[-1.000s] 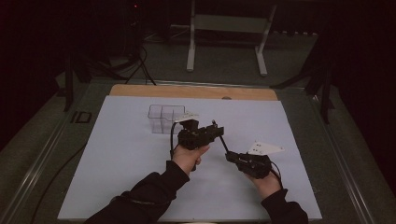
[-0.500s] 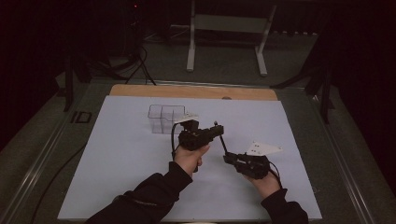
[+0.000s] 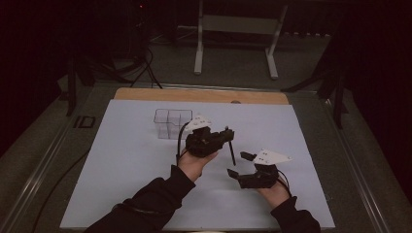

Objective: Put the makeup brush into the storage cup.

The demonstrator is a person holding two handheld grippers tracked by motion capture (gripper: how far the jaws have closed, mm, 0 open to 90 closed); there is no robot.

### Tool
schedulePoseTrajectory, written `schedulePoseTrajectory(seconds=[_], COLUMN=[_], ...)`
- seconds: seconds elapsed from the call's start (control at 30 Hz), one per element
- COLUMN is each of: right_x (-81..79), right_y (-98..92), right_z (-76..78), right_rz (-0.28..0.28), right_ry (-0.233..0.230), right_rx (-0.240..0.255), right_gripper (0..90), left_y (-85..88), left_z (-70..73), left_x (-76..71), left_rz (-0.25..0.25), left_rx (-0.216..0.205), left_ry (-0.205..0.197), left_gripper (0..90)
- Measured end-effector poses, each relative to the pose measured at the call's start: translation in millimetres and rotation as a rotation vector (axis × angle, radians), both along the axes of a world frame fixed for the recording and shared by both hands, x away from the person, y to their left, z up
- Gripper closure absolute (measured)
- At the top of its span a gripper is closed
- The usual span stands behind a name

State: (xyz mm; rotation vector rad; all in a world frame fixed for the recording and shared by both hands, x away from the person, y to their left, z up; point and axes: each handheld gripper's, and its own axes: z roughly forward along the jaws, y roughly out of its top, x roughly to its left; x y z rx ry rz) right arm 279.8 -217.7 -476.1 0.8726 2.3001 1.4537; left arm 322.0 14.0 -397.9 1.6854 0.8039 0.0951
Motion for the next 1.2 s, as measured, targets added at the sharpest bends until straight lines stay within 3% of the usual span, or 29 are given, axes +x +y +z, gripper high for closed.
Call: schedulePoseTrajectory(seconds=[0.07,0.2,0.23,0.27,0.4,0.57,0.77,1.2], right_x=[-1.0,-2.5,-2.0,-2.1,-2.5,-2.4,-2.2,-2.6], right_y=[-0.2,-0.1,-1.7,-1.8,-2.4,-4.3,-7.2,-7.4], right_z=[1.2,0.1,-0.1,0.1,0.2,1.7,3.0,3.5], right_rz=[0.018,0.024,0.039,0.037,0.037,0.058,0.040,0.032], right_ry=[-0.010,-0.033,-0.034,-0.038,-0.058,-0.061,-0.064,-0.072], right_rx=[0.010,-0.006,0.022,0.020,0.006,0.033,0.043,0.032], right_gripper=[13.9,13.4,13.4,13.5,13.7,13.9,13.9,14.0], left_y=[2.9,7.3,9.4,12.2,19.4,30.6,51.6,90.7], left_z=[4.7,8.8,10.3,12.1,15.8,25.2,38.4,56.9], left_x=[-1.6,-3.1,-4.2,-4.7,-4.3,-4.0,-0.3,9.7], left_rz=[0.000,0.006,0.018,0.025,0.038,0.061,0.109,0.191], left_rx=[0.021,0.033,0.047,0.056,0.057,0.069,0.110,0.117], left_ry=[-0.031,-0.052,-0.067,-0.076,-0.079,-0.108,-0.149,-0.182], left_gripper=[85.4,85.4,85.4,85.4,85.4,85.4,85.4,85.4])
